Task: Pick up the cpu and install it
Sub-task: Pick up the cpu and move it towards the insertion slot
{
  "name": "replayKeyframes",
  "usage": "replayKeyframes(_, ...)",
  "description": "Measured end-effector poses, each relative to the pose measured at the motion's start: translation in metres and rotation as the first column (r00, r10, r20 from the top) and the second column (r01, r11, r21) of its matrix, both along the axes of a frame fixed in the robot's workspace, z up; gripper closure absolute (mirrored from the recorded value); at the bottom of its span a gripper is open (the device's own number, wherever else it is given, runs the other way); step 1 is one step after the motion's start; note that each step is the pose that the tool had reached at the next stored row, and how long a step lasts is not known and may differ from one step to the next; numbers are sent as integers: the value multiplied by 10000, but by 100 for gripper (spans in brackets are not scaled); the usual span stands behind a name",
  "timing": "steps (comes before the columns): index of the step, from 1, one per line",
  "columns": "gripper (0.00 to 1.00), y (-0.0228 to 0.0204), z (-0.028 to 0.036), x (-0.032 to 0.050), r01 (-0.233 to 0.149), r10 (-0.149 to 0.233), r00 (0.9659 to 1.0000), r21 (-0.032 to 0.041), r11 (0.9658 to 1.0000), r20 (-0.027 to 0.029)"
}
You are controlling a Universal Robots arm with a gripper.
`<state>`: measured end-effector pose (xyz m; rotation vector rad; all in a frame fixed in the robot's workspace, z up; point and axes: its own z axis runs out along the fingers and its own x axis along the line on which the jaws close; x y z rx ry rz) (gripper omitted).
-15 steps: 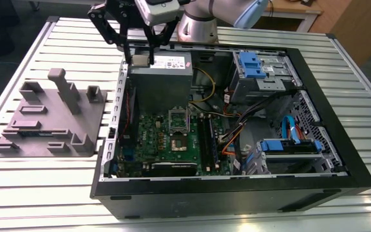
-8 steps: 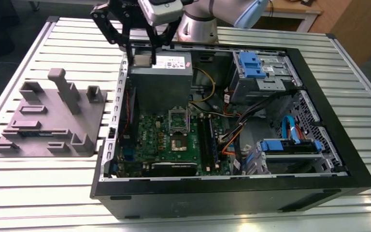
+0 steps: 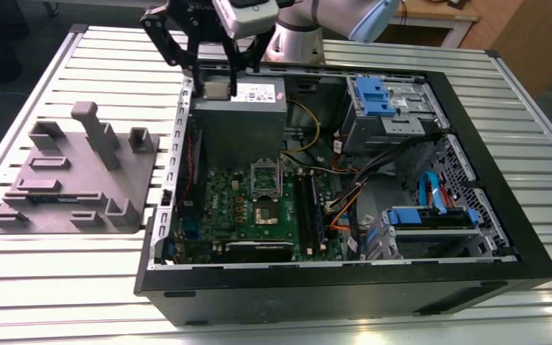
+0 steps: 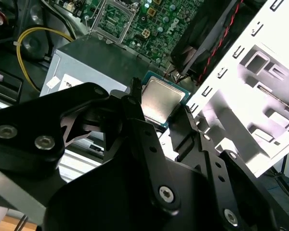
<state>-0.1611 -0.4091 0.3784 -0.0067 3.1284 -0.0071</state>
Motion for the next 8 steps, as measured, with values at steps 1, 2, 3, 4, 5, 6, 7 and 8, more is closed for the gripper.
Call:
replayKeyframes(1, 53, 0, 0, 7, 0, 0, 10000, 0, 10000, 0)
replayKeyframes(2, 53, 0, 0, 15, 0, 0, 10000, 0, 10000, 0)
replayKeyframes(3, 53, 0, 0, 22, 0, 0, 10000, 0, 10000, 0)
replayKeyframes(4, 53, 0, 0, 30, 0, 0, 10000, 0, 10000, 0)
replayKeyframes(5, 53, 0, 0, 37, 0, 0, 10000, 1, 10000, 1)
replayKeyframes(6, 53, 0, 0, 52, 0, 0, 10000, 1, 10000, 1)
replayKeyframes(7, 53, 0, 0, 63, 0, 0, 10000, 0, 10000, 0)
replayKeyframes(8, 53, 0, 0, 72, 0, 0, 10000, 0, 10000, 0)
